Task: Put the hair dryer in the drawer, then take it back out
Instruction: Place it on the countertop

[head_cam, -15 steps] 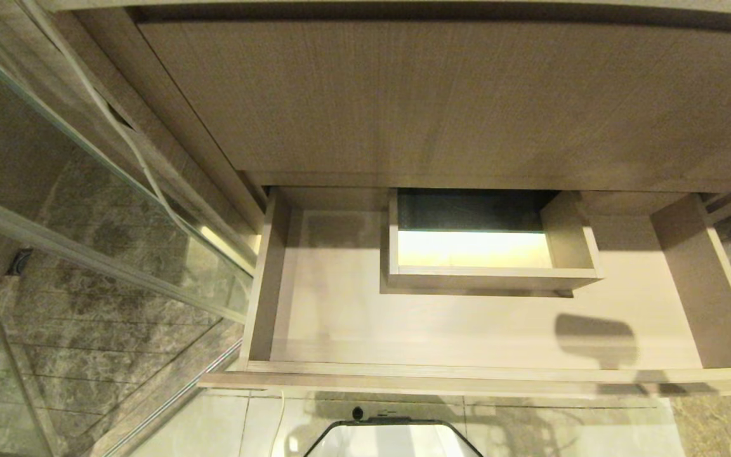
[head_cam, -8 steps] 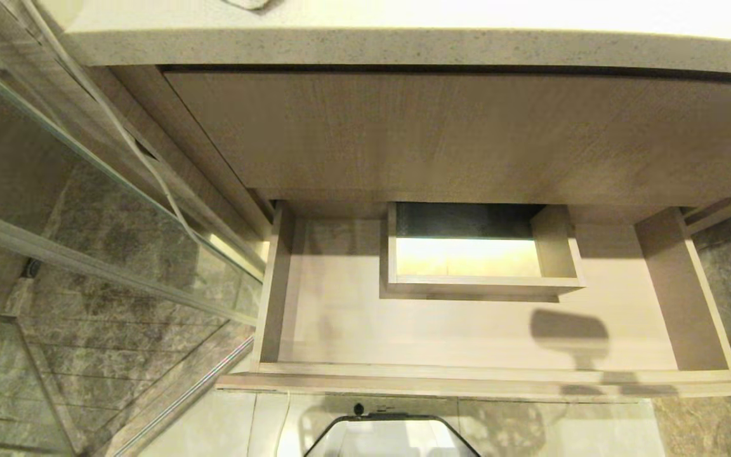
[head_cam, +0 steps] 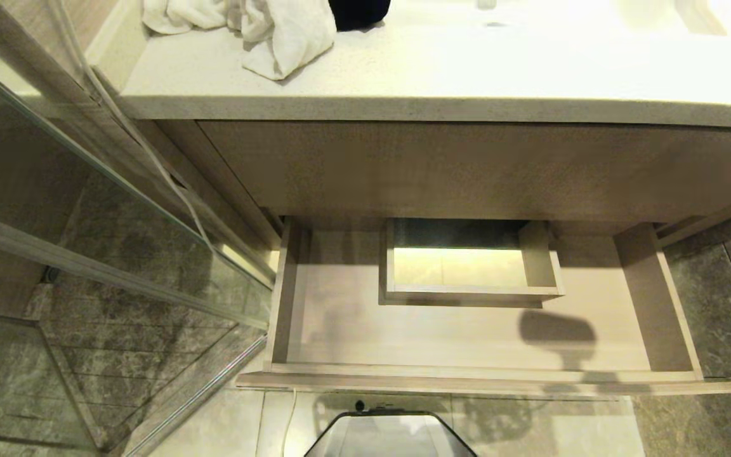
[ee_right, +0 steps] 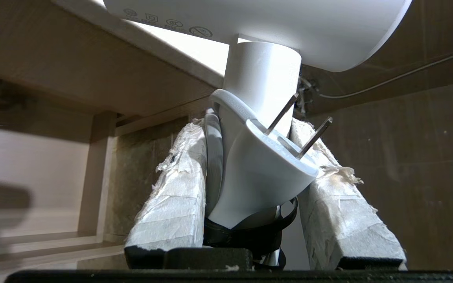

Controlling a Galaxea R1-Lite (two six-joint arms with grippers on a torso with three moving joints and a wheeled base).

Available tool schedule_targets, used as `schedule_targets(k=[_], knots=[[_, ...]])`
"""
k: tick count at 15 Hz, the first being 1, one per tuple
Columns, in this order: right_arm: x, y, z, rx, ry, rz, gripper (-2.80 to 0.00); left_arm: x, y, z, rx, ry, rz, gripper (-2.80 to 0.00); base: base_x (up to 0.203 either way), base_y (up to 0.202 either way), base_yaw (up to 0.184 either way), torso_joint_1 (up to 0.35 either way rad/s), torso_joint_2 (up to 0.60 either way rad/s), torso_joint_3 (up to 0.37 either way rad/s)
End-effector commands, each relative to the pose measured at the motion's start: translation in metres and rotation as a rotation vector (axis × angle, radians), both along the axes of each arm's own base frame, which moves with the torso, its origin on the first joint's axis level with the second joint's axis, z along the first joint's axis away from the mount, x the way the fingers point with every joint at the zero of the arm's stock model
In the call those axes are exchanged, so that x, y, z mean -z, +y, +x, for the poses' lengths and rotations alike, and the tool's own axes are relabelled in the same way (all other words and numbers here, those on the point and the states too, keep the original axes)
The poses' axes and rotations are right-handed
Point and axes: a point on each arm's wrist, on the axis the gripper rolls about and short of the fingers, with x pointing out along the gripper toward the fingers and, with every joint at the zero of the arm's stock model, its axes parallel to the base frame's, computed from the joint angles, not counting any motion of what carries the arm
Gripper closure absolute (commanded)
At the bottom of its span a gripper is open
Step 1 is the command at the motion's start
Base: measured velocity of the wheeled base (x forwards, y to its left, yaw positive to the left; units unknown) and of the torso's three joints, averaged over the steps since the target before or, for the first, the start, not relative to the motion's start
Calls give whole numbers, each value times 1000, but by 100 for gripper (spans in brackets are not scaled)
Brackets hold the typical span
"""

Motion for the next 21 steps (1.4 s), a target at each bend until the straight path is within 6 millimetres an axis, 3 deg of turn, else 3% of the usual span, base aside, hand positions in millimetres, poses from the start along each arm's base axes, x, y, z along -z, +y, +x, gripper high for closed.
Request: schedule_targets(k=[1, 4, 13, 17, 21], knots=[[-8, -10, 10, -1, -13, -21, 0, 1, 0, 0, 1, 2, 0, 0, 0, 0, 0, 229, -445, -201], [-10, -13, 13, -1, -16, -27, 0, 1, 0, 0, 2, 2, 0, 0, 0, 0, 0, 196, -140, 47], [-5, -39, 37, 18, 37, 23, 0, 0, 0, 0, 0, 1, 0, 0, 0, 0, 0, 311, -40, 264], [-4, -79, 76, 19, 80, 63, 0, 0, 0, 0, 2, 1, 0, 0, 0, 0, 0, 272, -81, 186], [-14, -143, 139, -49, 114, 67, 0, 0, 0, 0, 2, 0, 0, 0, 0, 0, 0, 27, -8, 24]])
